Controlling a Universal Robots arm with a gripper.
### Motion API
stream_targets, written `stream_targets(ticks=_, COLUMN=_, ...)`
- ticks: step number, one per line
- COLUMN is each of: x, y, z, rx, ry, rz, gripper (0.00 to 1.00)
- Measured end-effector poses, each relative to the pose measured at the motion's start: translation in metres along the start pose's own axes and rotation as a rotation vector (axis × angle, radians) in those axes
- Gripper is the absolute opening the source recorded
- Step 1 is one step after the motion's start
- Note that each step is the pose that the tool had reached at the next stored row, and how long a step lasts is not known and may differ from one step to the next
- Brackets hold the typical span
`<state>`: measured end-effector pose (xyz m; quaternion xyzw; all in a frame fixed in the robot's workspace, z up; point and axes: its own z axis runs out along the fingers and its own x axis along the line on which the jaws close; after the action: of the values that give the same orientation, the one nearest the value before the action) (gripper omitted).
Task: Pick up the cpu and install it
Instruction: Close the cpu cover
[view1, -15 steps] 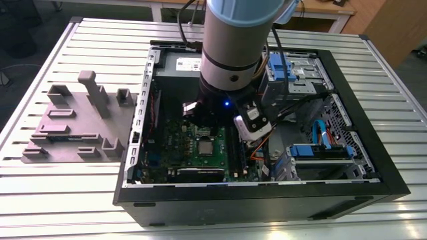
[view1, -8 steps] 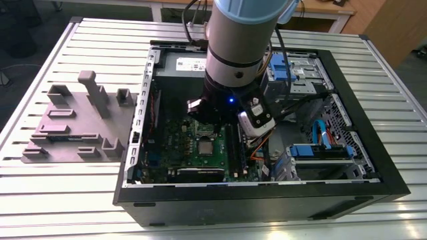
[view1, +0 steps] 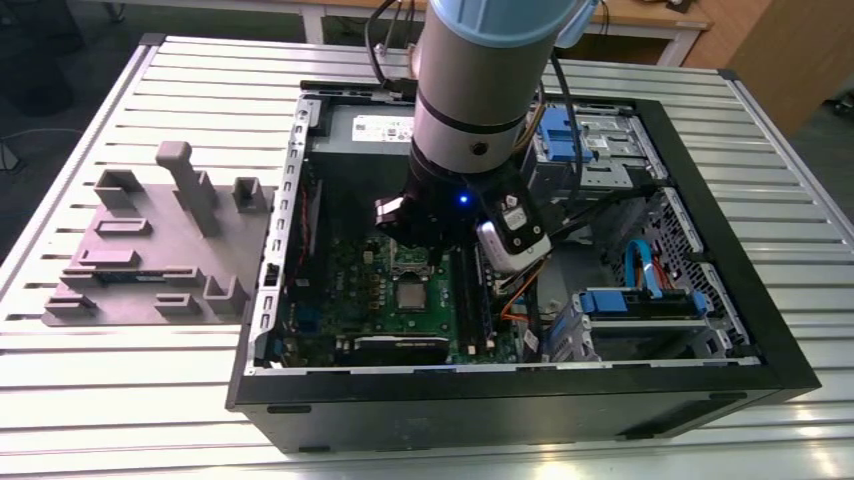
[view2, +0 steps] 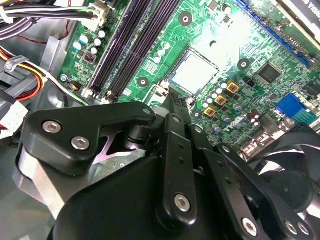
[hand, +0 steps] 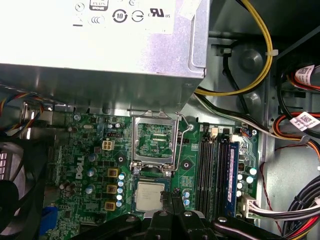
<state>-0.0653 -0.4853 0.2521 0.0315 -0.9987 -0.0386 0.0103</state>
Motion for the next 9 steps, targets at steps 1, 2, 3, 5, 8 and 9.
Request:
stream_targets(ticks=1, x=0.0, y=0.0, z=0.0, rx=-0.0001, ry=0.0, rz=0.0, gripper=0.11)
stream_targets(ticks=2, x=0.0, y=0.0, z=0.0, rx=-0.0001, ry=0.0, rz=0.0, gripper=0.11)
stream_targets(ticks=3, x=0.0, y=0.0, z=0.0, rx=-0.0001, ry=0.0, rz=0.0, gripper=0.11)
stream_targets(ticks=5, x=0.0, y=0.0001, z=0.0, rx=0.0, ry=0.0, rz=0.0, gripper=0.11)
stream_targets(ticks=8, x=0.0, y=0.0001, z=0.0001, rx=-0.0001, ry=0.0, rz=0.0, gripper=0.11)
stream_targets(ticks=9, x=0.0, y=0.0001, z=0.0001, rx=0.0, ry=0.0, rz=-0.001, gripper=0.11)
